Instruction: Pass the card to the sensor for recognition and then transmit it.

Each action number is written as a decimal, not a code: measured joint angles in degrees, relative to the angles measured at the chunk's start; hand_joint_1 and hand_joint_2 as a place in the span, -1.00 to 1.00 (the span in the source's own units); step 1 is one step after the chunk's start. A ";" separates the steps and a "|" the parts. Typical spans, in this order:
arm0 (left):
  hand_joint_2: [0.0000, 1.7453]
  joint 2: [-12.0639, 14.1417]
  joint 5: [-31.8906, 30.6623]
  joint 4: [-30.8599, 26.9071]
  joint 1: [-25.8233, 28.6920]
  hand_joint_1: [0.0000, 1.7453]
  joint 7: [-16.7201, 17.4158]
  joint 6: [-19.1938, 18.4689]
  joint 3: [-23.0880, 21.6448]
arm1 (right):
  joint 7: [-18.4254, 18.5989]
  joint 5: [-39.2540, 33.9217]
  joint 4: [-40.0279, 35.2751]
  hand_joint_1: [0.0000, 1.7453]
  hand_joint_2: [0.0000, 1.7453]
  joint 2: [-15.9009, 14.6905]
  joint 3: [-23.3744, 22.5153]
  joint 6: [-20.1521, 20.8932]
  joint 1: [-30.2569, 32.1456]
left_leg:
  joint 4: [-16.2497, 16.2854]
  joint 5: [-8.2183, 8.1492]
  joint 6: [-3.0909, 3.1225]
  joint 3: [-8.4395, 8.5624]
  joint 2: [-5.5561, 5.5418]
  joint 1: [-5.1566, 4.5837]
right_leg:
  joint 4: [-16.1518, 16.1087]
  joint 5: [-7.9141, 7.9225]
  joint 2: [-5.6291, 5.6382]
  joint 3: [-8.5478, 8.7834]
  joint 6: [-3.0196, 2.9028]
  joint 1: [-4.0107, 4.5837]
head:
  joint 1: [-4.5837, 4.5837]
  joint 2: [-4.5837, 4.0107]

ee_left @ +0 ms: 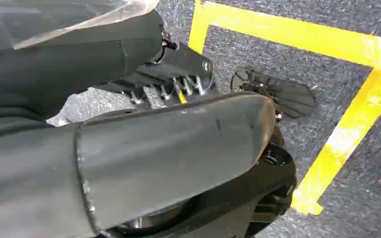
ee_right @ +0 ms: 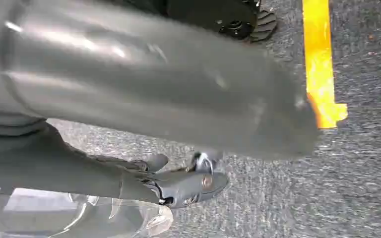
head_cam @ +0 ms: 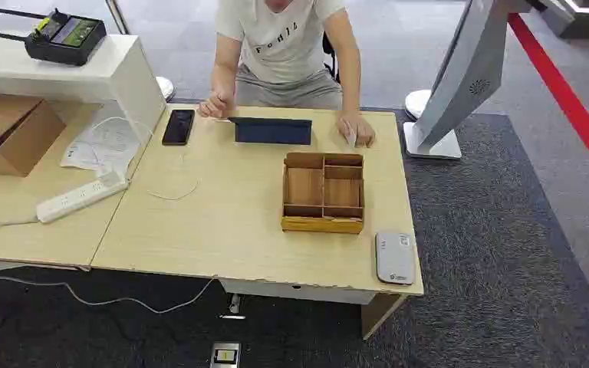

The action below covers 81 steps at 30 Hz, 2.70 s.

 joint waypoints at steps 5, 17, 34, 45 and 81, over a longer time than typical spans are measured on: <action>-1.00 0.02 -0.09 0.00 0.00 -1.00 0.09 -0.13 0.00 | 0.17 -0.24 0.00 -1.00 -1.00 -0.09 0.09 0.24 0.00 | 0.00 0.00 0.00 0.00 0.00 0.00 | 0.00 0.00 0.00 0.00 0.00 0.00 | -0.02 0.00; -1.00 0.00 -0.31 0.00 0.00 -1.00 0.04 -0.09 0.00 | 0.17 -0.61 0.00 -1.00 -1.00 -0.18 0.33 0.06 0.00 | 0.00 0.00 0.00 0.00 0.00 0.00 | 0.00 0.00 0.00 0.00 0.00 0.00 | -0.02 0.00; -1.00 0.00 -0.92 0.00 0.00 -1.00 -0.28 -0.11 0.00 | 0.52 -1.20 0.00 -1.00 -1.00 -0.24 0.35 -1.96 -0.02 | 0.00 0.00 0.00 0.00 0.00 0.00 | 0.00 0.00 0.00 0.00 0.00 0.00 | -0.02 0.00; -1.00 -0.31 0.87 0.00 -0.05 -1.00 -1.81 0.85 0.15 | -36.10 -6.27 4.19 -1.00 1.00 1.86 -6.64 -23.47 -3.64 | 0.00 0.00 0.00 0.07 0.39 0.00 | 0.00 0.06 0.24 -0.07 -0.07 0.00 | 0.00 0.00; -1.00 3.34 -4.42 0.00 -0.24 -1.00 -0.94 -3.23 0.13 | -3.94 12.90 -26.64 -1.00 1.00 -31.28 -18.38 -6.19 -10.01 | 0.09 0.01 0.50 0.37 0.76 -0.62 | -0.01 0.21 0.69 0.10 0.46 -0.62 | 0.04 0.00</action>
